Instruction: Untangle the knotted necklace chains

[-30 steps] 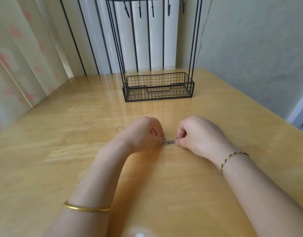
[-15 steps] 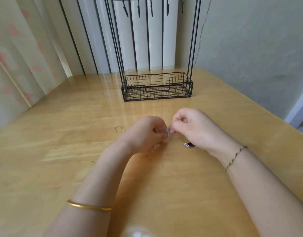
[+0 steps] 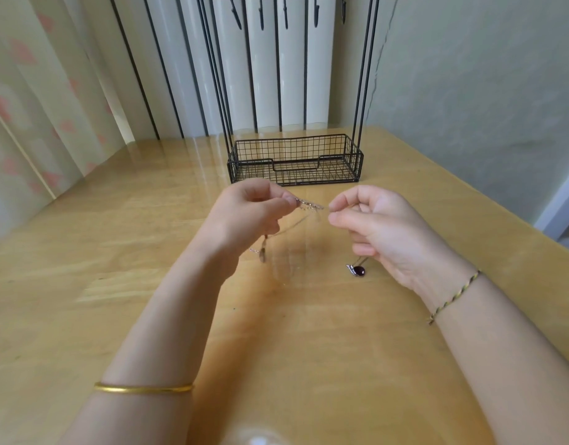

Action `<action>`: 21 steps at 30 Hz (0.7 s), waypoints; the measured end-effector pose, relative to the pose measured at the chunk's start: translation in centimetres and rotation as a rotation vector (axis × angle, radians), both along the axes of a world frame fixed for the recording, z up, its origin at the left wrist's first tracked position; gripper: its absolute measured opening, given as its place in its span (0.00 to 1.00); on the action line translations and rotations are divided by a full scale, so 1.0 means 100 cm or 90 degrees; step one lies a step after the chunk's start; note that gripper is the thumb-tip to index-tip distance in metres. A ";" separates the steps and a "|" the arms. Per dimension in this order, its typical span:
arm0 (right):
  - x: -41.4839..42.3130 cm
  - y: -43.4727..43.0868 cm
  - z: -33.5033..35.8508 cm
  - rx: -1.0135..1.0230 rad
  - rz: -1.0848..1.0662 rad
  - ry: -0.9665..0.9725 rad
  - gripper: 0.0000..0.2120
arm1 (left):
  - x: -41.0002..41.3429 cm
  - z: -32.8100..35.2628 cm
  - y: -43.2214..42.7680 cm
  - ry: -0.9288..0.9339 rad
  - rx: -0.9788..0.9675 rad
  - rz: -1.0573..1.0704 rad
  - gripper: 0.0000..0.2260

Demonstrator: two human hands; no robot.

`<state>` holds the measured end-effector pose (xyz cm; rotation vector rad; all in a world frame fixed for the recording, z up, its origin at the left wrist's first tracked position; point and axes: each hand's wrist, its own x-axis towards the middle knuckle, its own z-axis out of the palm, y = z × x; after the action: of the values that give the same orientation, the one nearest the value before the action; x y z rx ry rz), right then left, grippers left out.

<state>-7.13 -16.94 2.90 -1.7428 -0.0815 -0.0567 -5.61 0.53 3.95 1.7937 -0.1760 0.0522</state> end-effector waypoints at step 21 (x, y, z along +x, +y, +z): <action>-0.005 0.006 0.003 0.029 -0.047 -0.083 0.07 | -0.003 0.004 -0.005 -0.117 -0.006 0.159 0.06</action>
<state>-7.59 -16.38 3.18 -1.6945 -0.1113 -0.2250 -5.93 0.07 4.34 1.7918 -0.0818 0.3954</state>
